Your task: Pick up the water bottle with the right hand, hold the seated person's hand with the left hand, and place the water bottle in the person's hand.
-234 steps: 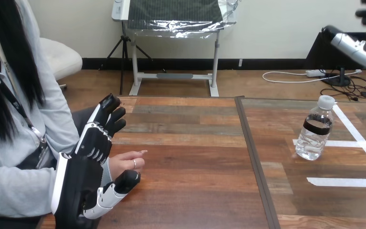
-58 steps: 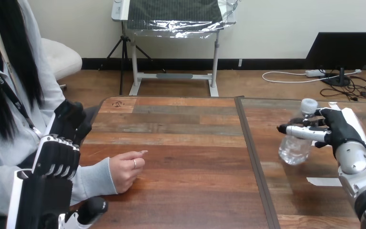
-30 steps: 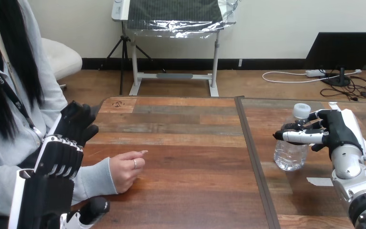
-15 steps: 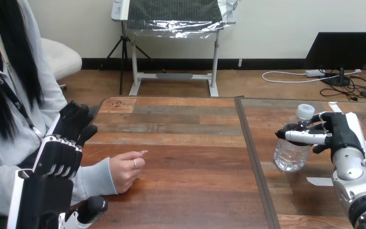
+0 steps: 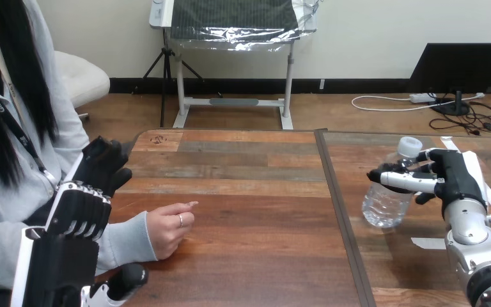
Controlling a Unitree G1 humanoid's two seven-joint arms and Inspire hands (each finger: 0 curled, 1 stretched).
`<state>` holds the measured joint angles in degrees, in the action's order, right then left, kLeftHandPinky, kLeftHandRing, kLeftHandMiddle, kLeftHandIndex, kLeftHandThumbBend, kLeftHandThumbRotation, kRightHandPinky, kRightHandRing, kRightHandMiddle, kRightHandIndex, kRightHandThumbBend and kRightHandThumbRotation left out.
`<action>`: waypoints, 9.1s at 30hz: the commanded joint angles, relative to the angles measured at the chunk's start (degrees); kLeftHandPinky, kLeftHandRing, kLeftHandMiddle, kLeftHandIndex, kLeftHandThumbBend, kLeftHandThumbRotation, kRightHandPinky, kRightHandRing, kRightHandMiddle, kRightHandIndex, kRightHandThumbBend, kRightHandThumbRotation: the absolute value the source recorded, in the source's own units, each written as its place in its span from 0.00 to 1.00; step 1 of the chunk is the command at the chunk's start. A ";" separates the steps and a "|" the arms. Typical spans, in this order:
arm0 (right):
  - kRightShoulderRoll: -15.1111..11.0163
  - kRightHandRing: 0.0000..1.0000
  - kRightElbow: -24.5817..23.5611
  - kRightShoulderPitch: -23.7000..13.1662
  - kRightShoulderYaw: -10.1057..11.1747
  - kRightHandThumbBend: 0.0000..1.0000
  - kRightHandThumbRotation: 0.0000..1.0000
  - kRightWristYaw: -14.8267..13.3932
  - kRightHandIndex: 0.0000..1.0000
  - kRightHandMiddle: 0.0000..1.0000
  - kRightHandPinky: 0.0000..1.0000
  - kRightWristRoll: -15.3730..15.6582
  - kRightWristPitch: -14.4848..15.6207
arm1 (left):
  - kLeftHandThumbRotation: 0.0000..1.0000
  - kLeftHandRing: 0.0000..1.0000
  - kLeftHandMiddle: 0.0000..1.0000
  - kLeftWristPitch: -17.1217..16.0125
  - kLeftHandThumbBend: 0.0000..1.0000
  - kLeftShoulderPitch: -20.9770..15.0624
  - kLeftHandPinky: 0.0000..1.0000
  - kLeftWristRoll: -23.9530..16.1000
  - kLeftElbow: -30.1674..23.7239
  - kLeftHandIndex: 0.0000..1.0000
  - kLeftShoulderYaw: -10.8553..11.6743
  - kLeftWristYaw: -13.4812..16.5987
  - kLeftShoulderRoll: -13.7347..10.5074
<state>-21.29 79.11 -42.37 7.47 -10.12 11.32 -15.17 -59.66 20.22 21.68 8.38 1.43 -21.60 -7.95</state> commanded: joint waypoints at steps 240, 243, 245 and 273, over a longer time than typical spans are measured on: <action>6.53 0.20 -27.00 1.89 1.33 0.75 0.00 27.28 0.38 0.33 0.15 -16.88 -14.00 | 0.00 0.31 0.39 36.42 0.93 -33.49 0.25 -60.42 24.79 0.39 -14.08 28.55 -30.10; 6.63 0.20 -25.14 1.13 1.23 0.75 0.00 27.64 0.39 0.34 0.15 -16.72 -14.85 | 0.00 0.31 0.38 36.25 0.93 -33.47 0.24 -60.32 24.40 0.39 -14.04 28.64 -30.14; 6.67 0.20 -23.79 0.58 1.13 0.75 0.00 27.69 0.39 0.34 0.16 -16.45 -15.52 | 0.00 0.30 0.37 36.04 0.93 -33.53 0.24 -60.25 24.24 0.39 -14.04 28.75 -30.16; 7.49 0.24 -12.70 -4.46 -0.50 0.82 0.00 25.87 0.43 0.36 0.20 -12.44 -17.69 | 0.00 0.28 0.36 37.80 0.88 -33.10 0.21 -58.46 17.39 0.38 -12.83 23.72 -30.69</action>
<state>-14.25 66.16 -36.36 6.85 17.18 -1.30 -29.59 -21.67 -11.25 -38.63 31.95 -11.95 3.81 -38.47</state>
